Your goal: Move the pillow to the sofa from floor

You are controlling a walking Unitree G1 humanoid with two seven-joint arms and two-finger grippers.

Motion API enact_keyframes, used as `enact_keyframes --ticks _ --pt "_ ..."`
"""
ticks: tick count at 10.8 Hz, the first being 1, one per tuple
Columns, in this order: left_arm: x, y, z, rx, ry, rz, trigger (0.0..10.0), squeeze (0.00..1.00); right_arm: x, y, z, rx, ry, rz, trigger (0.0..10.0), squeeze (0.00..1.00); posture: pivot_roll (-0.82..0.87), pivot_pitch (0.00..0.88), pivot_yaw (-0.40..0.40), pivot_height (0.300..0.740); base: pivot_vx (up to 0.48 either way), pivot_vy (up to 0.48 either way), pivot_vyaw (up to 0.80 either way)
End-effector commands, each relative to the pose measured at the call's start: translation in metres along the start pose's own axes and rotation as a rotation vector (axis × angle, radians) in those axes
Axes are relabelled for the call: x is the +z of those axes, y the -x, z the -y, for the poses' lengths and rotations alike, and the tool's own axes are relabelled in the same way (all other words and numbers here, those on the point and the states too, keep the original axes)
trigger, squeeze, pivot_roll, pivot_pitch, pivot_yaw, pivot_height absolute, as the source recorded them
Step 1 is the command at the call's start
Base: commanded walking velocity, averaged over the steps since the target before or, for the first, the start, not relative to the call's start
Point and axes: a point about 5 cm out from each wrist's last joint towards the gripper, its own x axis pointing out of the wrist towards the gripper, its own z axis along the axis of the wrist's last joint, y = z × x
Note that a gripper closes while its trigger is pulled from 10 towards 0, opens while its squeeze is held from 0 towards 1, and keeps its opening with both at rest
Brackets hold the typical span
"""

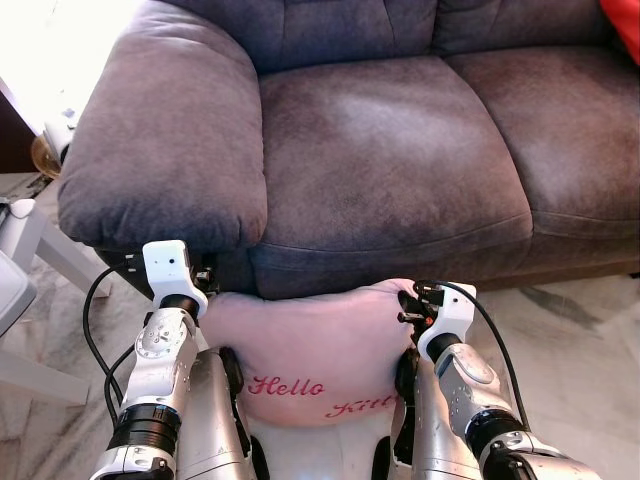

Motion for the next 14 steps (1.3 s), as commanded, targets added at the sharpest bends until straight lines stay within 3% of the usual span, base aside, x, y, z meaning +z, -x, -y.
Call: enact_keyframes --ticks 1,6,14 --pt "0.0048 -0.0022 -0.0038 0.009 -0.008 0.029 10.0 0.0 0.0316 -0.0031 0.007 -0.029 0.022 0.156 10.0 0.0 0.08 0.055 -0.026 0.494 0.0 0.0 0.0" --pt "0.0017 -0.0015 -0.0072 0.018 -0.011 0.035 10.0 0.0 0.0321 -0.0047 0.0026 -0.015 0.029 0.16 10.0 0.0 0.08 0.061 -0.032 0.522 0.0 0.0 0.0" --pt "0.0011 -0.0021 -0.0079 0.024 -0.011 0.043 10.0 0.0 0.0303 -0.0044 0.0021 -0.016 0.036 0.153 10.0 0.0 0.08 0.065 -0.036 0.629 0.0 0.0 0.0"
